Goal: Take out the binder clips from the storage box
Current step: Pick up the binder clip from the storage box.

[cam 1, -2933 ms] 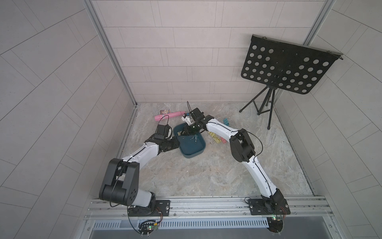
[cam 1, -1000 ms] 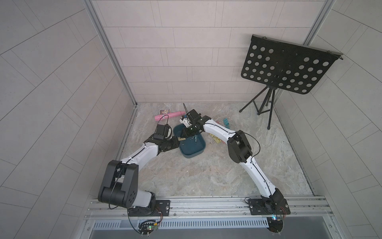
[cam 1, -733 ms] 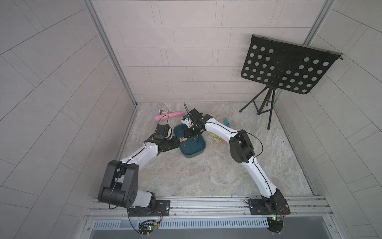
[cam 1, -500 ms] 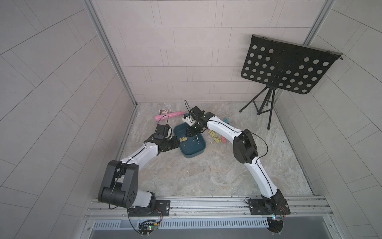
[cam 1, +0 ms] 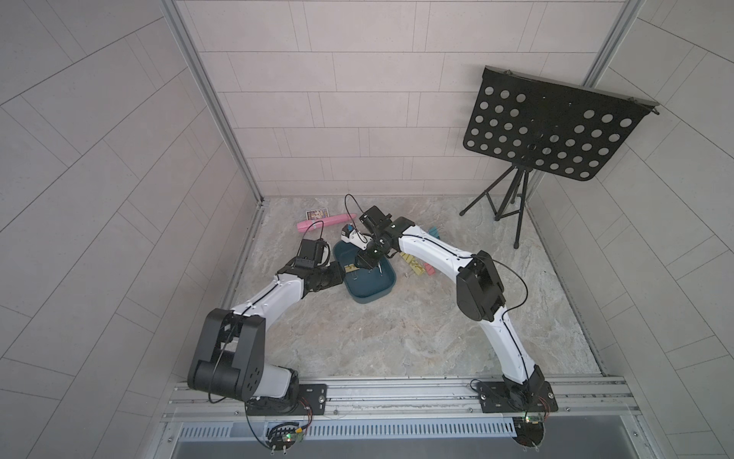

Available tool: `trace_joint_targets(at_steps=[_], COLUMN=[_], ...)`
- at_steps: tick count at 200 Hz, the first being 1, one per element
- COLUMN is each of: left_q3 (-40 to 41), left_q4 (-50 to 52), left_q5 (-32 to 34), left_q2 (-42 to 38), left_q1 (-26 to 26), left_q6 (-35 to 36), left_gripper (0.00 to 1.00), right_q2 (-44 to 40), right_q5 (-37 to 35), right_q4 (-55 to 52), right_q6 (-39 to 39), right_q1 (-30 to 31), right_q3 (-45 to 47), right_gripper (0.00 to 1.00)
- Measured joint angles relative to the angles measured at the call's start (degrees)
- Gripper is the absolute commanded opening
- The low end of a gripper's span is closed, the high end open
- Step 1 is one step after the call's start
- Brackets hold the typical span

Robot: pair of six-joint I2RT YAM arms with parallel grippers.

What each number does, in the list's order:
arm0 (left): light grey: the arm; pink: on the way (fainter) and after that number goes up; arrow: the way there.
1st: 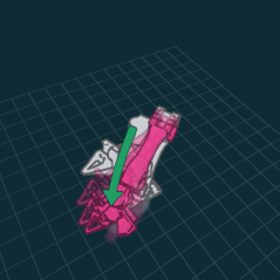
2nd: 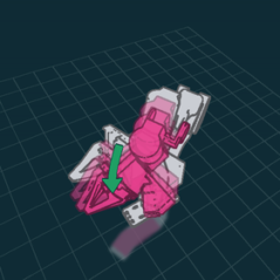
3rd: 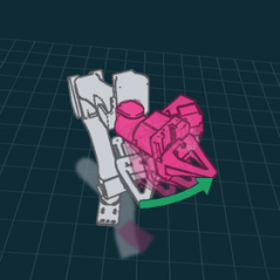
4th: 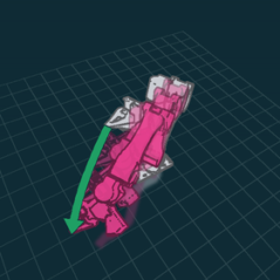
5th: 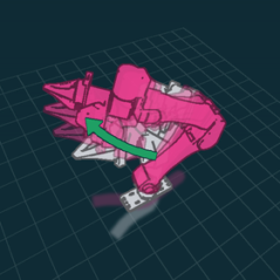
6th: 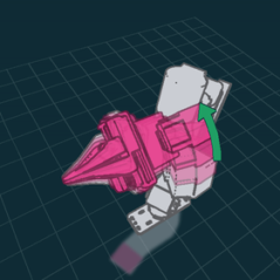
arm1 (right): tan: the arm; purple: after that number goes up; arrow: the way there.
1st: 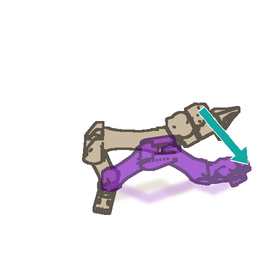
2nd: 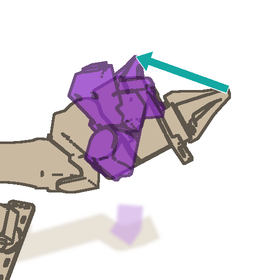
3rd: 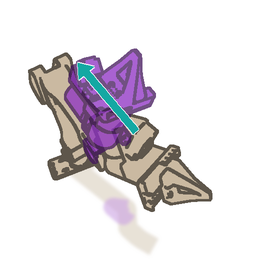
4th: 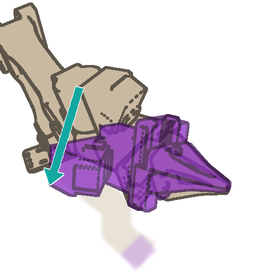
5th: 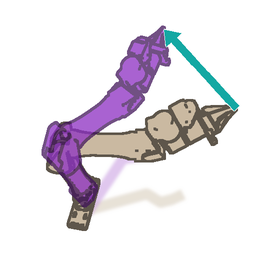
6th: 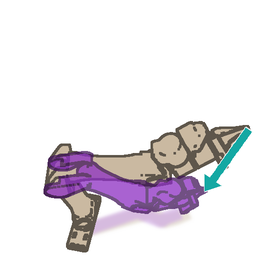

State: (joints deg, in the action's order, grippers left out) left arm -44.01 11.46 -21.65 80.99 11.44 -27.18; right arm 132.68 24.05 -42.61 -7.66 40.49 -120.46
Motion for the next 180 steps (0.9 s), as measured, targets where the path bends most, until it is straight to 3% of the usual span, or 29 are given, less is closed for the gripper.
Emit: trace_joint_targets(at_steps=[180], left_q3=[2.56], left_q4=[4.00], left_q5=[6.16], left_q2=[-7.63], left_q1=[-0.02], left_q6=[-2.64], left_gripper=[0.29], right_q2=[4.24], right_q5=[0.35], right_q4=[5.95], right_q6=[-2.45], right_q1=[1.03], right_q3=[-0.02], right_gripper=[0.39])
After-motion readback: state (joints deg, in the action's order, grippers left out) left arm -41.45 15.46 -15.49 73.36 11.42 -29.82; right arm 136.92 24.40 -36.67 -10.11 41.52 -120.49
